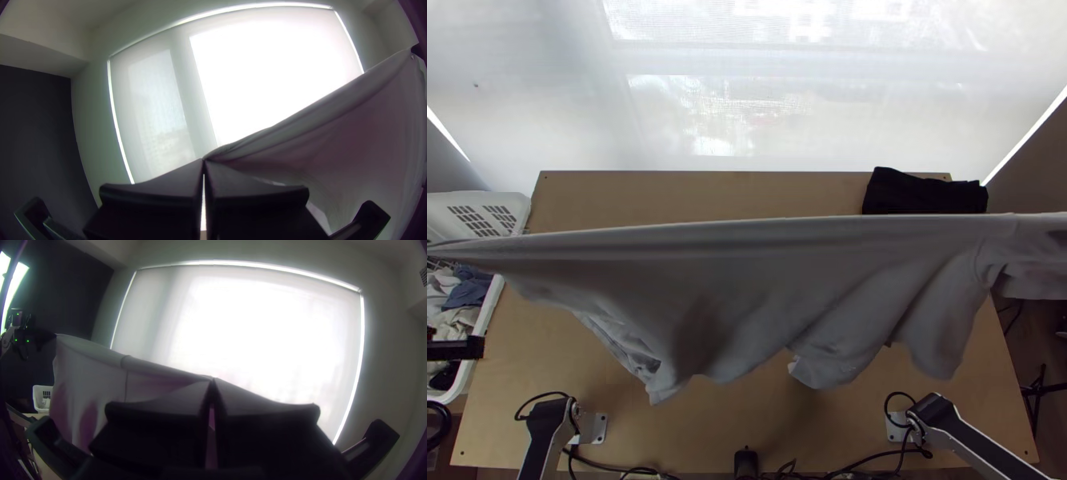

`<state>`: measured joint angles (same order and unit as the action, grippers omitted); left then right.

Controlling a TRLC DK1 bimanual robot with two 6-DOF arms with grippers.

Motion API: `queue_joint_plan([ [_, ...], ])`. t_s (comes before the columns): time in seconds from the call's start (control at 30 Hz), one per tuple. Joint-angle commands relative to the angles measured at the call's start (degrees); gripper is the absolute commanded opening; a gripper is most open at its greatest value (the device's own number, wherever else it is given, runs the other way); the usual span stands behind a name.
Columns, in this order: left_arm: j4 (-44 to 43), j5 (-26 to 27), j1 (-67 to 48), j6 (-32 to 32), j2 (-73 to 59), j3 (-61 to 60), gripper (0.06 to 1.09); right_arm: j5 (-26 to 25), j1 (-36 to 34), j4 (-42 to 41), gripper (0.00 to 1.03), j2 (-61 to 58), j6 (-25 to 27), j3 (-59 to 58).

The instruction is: Fold the t-shirt

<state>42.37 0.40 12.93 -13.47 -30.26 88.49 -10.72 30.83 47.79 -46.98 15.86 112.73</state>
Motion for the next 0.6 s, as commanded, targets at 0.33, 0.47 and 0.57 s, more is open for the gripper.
queue_joint_plan([
  [0.33, -4.66, 1.53, -4.84, 5.13, -5.77, -25.21, 0.09, 0.70, -1.74, -12.63, 0.03, 4.00, -8.03, -34.86],
  [0.47, -9.32, 1.00, -9.24, 5.30, -10.61, -29.43, 0.09, 3.07, -3.50, -18.87, 0.03, 0.40, -7.68, -42.15],
  [0.57, -13.98, 0.30, -11.70, 5.39, -15.35, -30.39, 0.09, 4.92, -4.11, -23.62, 0.03, -4.08, -7.60, -45.84],
])
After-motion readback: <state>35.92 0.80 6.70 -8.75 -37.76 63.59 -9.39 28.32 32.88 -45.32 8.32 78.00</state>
